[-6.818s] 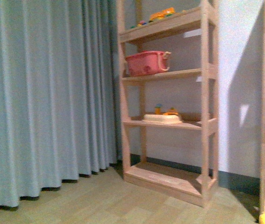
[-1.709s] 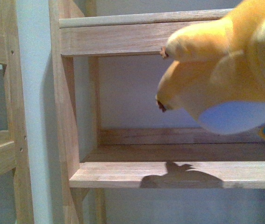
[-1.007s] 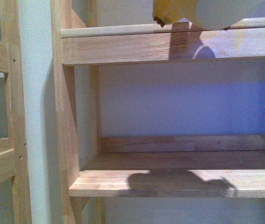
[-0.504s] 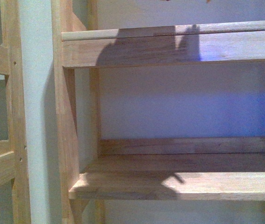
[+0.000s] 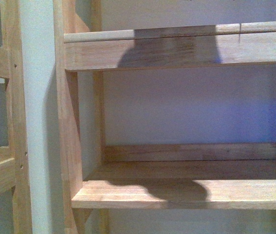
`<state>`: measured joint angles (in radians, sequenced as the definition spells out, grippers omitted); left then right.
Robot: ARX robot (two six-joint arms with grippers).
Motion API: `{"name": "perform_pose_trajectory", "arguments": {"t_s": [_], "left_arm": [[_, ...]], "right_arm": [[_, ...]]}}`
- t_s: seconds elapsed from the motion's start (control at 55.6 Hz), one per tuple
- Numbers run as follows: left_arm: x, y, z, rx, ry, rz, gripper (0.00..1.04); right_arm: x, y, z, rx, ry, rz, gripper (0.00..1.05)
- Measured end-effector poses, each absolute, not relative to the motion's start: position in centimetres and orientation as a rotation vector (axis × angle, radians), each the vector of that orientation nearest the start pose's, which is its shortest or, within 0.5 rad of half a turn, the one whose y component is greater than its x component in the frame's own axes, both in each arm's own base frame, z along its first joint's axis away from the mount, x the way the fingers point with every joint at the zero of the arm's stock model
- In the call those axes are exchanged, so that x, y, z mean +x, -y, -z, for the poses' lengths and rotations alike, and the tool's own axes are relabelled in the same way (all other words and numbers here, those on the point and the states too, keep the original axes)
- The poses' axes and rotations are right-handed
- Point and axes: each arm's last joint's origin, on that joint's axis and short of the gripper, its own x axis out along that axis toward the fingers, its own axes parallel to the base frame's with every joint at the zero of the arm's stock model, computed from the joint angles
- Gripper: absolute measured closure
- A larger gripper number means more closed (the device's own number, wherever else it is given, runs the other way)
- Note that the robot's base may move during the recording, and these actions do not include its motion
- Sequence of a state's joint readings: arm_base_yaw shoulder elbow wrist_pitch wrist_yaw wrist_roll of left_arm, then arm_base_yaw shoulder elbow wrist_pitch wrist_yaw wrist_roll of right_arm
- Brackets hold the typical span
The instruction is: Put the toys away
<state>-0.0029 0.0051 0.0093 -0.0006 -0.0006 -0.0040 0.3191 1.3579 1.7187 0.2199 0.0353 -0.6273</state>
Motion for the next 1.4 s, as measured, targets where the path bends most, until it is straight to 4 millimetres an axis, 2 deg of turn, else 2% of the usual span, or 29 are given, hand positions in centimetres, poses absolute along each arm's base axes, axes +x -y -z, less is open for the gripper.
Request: {"name": "perform_pose_trajectory", "arguments": {"t_s": [0.252, 0.342, 0.45, 0.881, 1.151, 1.403], "left_arm": [[9.7, 0.0, -16.6, -0.004, 0.004, 0.002, 0.06], [9.7, 0.0, -16.6, -0.004, 0.004, 0.002, 0.06], [9.7, 0.0, -16.6, -0.004, 0.004, 0.002, 0.06], [9.7, 0.0, -16.6, -0.004, 0.004, 0.002, 0.06], [9.7, 0.0, -16.6, -0.004, 0.004, 0.002, 0.06], [9.7, 0.0, -16.6, -0.004, 0.004, 0.002, 0.06]], "right_arm": [[27.6, -7.9, -56.1, -0.465, 0.674, -0.108, 1.0], [29.7, -8.4, -56.1, -0.443, 0.676, -0.117, 1.0], [33.0, -9.2, -55.3, -0.425, 0.663, -0.128, 1.0], [41.4, -12.0, -52.6, -0.393, 0.602, -0.152, 1.0], [43.8, -15.1, -51.7, -0.355, 0.562, -0.199, 1.0], [43.5, -18.0, -51.4, -0.298, 0.577, -0.204, 1.0]]}}
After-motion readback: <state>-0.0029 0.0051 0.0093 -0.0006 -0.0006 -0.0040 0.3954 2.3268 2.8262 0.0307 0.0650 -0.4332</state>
